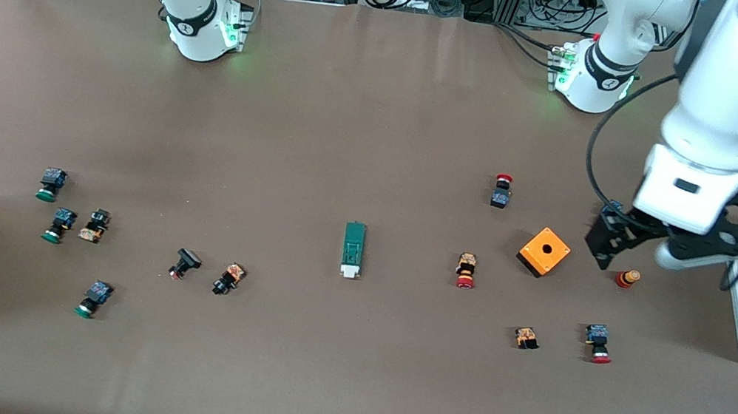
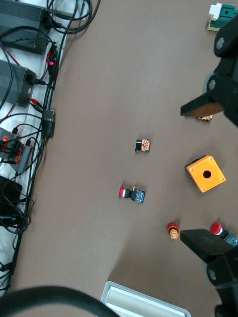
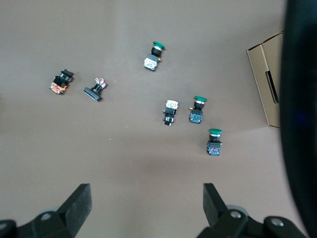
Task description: Close load switch with both arms
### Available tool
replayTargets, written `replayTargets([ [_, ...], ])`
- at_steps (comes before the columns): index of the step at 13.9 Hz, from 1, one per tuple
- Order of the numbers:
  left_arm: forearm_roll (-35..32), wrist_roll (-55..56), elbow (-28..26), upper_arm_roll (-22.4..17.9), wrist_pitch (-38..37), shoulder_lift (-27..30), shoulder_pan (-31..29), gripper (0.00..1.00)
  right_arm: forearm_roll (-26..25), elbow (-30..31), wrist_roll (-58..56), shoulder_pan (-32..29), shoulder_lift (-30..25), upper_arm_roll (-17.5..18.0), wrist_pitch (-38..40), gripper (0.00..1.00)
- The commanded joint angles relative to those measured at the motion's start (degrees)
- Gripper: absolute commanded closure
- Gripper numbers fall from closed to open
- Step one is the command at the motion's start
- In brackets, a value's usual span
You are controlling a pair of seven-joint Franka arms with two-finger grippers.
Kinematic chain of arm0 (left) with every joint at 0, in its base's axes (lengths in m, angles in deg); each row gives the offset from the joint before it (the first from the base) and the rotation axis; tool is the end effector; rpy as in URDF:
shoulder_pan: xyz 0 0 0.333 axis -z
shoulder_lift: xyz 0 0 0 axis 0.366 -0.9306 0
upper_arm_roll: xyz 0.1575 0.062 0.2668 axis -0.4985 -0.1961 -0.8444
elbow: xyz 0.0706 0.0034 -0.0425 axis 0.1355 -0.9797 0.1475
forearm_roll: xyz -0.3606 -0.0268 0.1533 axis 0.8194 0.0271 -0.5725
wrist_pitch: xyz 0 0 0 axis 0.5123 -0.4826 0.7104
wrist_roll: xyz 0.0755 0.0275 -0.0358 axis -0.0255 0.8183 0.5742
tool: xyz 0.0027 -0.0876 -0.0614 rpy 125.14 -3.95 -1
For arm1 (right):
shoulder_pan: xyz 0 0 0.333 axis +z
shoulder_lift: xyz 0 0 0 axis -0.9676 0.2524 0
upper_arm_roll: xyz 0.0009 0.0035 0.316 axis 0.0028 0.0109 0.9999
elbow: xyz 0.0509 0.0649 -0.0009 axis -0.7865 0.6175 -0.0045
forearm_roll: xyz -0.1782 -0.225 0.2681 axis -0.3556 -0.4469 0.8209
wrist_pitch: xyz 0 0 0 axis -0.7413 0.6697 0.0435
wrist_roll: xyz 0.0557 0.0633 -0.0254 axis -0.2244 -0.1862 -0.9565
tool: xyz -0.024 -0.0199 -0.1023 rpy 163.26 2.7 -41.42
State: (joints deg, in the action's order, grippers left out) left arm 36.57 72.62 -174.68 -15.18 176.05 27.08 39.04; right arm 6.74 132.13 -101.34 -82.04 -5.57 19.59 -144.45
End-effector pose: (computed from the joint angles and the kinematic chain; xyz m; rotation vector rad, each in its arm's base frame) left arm 0.5823 -0.1737 0.6097 -2.9718 -0.4554 -0.4198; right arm 0.5230 -0.0958 0.6201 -3.1062 -0.0377 -0.0419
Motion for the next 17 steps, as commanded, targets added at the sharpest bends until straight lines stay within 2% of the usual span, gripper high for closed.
replayTargets([
  [1, 1.4, -0.9, 0.2, 0.8, -1.2, 0.8, -1.9, 0.0, 0.4, -0.7, -0.6, 0.1, 0.4, -0.1, -0.1, 0.0],
  [5, 4.7, -9.0, 0.2, 1.1, -1.0, 0.7, -7.2, 0.0, 0.3, -0.7, -0.6, 0.1, 0.4, -0.1, -0.1, 0.0],
  [8, 9.7, -10.0, 0.2, 1.1, -1.1, 0.7, -12.1, 0.0, 0.3, -0.7, -0.6, 0.1, 0.4, -0.1, 0.0, 0.0],
  [13, 9.9, -10.4, -0.5, 1.2, -1.5, -0.2, -13.3, 0.0, 0.2, -0.6, -0.5, 0.2, 0.4, 0.0, 0.0, 0.0],
  [15, 10.2, -20.2, -0.6, 1.7, -2.2, -0.1, -16.8, 0.0, 0.1, -0.7, -0.5, 0.3, 0.4, 0.0, 0.0, 0.0],
  [17, 15.3, -26.4, -0.5, 1.5, -2.4, -0.1, -19.9, 0.0, 0.1, -0.6, -0.5, 0.4, 0.5, 0.0, 0.0, 0.0],
])
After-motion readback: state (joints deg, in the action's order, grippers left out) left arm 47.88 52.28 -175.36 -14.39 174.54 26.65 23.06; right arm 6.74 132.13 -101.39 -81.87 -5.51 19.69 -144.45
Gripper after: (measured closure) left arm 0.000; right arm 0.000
